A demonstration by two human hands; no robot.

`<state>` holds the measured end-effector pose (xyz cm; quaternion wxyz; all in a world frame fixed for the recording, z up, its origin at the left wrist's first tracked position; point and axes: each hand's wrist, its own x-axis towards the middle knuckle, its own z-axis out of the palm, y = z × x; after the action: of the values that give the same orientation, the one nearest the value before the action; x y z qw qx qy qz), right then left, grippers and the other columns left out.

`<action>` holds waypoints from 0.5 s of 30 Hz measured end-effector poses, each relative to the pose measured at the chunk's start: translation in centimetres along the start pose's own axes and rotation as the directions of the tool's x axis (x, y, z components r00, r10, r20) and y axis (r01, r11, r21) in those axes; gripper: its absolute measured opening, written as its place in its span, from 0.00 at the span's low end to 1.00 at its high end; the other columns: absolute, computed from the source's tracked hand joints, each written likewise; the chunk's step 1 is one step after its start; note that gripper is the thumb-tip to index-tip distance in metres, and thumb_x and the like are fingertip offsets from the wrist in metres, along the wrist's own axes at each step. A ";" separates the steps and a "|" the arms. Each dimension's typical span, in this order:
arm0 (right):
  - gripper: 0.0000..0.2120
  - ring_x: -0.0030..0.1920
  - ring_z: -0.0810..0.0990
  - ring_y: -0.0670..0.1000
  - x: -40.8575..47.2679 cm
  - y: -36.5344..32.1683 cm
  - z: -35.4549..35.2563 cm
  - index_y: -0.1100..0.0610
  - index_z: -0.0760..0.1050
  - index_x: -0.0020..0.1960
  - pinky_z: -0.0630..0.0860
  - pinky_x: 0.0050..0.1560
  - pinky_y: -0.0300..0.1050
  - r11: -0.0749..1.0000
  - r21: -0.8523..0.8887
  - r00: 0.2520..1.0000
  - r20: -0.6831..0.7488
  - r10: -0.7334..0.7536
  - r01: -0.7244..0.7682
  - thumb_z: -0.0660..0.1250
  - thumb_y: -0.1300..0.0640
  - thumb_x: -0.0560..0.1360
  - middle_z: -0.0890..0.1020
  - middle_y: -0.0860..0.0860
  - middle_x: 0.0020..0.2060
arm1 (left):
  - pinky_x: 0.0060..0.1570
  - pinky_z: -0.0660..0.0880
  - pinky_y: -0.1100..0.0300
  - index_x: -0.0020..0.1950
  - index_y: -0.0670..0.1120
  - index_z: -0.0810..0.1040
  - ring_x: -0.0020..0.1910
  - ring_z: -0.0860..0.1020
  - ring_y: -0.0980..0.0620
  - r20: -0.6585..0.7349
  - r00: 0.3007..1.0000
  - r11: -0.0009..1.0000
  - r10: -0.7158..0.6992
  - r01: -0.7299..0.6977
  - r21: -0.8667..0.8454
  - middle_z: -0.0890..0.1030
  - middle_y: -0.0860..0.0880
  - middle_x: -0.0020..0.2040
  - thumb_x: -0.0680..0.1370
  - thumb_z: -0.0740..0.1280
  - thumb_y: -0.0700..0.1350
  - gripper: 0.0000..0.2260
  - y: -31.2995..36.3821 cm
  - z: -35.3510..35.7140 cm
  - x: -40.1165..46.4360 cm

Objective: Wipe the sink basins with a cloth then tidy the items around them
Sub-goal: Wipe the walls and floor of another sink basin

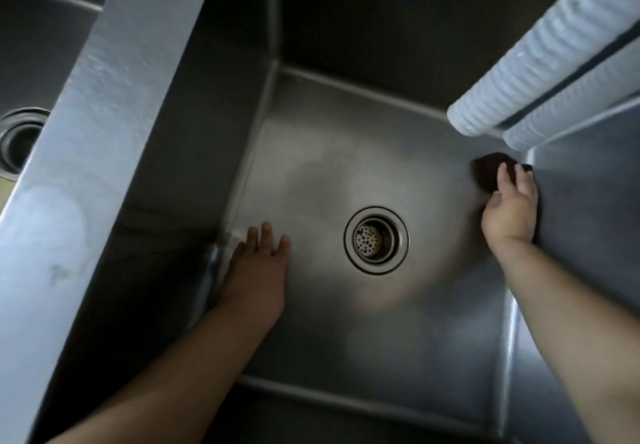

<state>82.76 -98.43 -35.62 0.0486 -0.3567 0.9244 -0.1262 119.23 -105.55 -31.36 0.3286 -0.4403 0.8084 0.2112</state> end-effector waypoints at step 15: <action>0.25 0.68 0.60 0.74 -8.0 -24.7 9.1 0.67 0.71 0.65 0.53 0.69 0.56 0.838 0.323 0.856 0.133 -0.499 0.439 0.62 0.73 0.68 0.68 0.70 0.66 | 0.74 0.46 0.49 0.78 0.47 0.42 0.76 0.42 0.38 0.002 1.000 1.000 0.007 -0.007 -0.027 0.40 0.39 0.77 0.81 0.52 0.41 0.28 0.0 0.3 0.3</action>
<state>106.31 -112.52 -37.73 0.1644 -0.5739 0.7698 -0.2257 119.27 -105.53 -31.80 0.3228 -0.4417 0.8066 0.2239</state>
